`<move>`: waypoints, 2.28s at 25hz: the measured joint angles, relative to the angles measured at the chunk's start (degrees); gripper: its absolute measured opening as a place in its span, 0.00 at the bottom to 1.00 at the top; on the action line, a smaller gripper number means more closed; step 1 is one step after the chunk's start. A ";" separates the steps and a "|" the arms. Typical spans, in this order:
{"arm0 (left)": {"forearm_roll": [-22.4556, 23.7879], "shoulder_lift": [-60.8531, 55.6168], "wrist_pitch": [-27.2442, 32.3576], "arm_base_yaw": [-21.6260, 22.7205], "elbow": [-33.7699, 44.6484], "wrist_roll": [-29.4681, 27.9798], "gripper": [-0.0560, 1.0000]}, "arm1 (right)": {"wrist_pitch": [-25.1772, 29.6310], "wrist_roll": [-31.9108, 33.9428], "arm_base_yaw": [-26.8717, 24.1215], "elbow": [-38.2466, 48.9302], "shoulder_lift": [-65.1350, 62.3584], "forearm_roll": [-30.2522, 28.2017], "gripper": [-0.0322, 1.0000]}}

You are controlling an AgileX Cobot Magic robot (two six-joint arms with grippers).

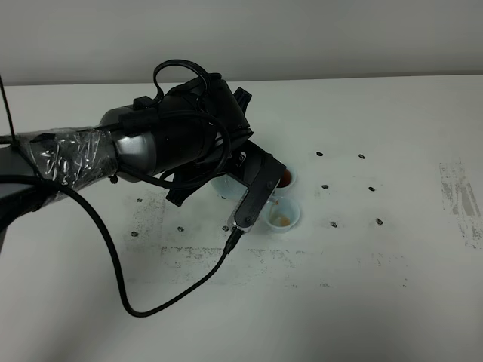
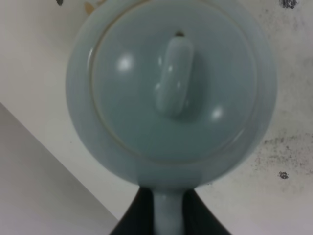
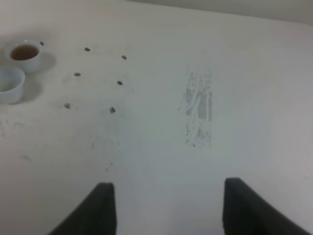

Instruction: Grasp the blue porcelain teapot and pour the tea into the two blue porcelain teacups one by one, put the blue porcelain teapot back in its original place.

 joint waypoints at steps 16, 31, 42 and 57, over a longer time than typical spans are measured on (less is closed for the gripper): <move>2.54 0.00 0.29 0.00 0.00 1.10 0.09 | 0.00 0.00 0.00 0.00 0.00 0.00 0.52; 2.96 0.00 -0.83 0.00 0.00 3.30 0.09 | 0.00 0.00 0.00 0.00 0.00 0.00 0.52; 2.96 0.00 -1.53 0.00 0.00 5.83 0.09 | 0.00 0.00 0.00 0.00 0.00 0.00 0.52; 3.09 0.00 -3.08 0.00 0.00 7.47 0.09 | 0.00 0.00 0.00 0.00 0.00 0.00 0.52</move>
